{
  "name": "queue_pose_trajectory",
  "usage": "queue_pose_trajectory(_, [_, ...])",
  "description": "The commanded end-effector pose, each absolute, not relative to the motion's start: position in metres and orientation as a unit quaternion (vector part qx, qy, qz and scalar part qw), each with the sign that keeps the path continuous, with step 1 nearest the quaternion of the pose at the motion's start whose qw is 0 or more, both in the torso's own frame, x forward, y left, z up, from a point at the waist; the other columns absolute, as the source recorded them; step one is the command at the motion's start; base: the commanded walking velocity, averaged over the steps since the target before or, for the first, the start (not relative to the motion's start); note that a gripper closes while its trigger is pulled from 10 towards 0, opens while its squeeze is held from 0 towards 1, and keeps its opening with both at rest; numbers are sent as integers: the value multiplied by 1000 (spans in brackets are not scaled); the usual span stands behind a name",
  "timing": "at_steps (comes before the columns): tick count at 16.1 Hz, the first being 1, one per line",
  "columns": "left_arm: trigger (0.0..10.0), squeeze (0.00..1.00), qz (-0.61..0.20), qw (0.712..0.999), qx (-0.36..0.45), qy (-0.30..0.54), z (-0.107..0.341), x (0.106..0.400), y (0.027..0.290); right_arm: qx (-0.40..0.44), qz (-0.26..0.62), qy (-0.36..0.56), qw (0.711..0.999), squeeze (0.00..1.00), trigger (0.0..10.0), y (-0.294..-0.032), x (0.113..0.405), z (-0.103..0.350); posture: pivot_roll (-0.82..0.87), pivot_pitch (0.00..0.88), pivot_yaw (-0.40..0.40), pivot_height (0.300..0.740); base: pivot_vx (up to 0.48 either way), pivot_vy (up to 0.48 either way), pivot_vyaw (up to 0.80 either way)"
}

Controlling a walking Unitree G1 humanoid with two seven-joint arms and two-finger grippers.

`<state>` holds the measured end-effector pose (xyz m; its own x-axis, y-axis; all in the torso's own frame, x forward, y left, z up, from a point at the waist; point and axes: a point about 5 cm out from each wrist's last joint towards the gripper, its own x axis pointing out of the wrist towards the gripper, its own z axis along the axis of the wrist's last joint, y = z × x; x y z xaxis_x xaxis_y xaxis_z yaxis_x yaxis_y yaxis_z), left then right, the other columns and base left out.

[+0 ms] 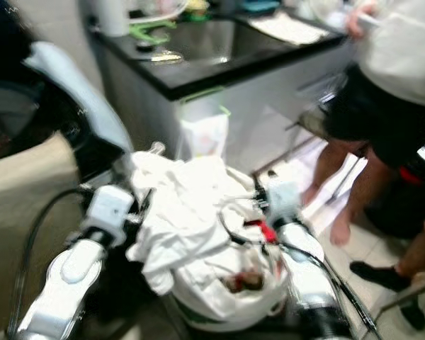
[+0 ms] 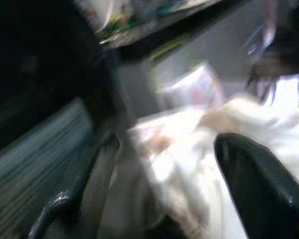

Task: Clothes washing

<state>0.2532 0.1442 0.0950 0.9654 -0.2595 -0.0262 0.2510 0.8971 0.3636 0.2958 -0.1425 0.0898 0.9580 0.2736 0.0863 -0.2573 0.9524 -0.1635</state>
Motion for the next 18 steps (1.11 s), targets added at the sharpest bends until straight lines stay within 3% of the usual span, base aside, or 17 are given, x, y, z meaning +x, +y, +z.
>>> queue_pose_trajectory(1, [10000,0,-106,977,185,3,92,254,151,-87,141,-54,985,0,10000,-145,293,88,55,0,4,740,0,0,0])
queue_pose_trajectory(2, [10000,0,-104,978,182,5,91,254,152,-76,157,-62,983,1000,10000,-142,291,90,53,0,3,740,0,0,0])
queue_pose_trajectory(12, [10000,0,-118,975,186,18,85,252,148,-56,196,-24,979,1000,10000,-138,279,76,50,0,8,740,0,0,0])
queue_pose_trajectory(18, [10000,0,-116,972,202,38,83,252,161,-34,232,13,972,1000,10000,-135,264,61,54,0,9,740,0,0,0])
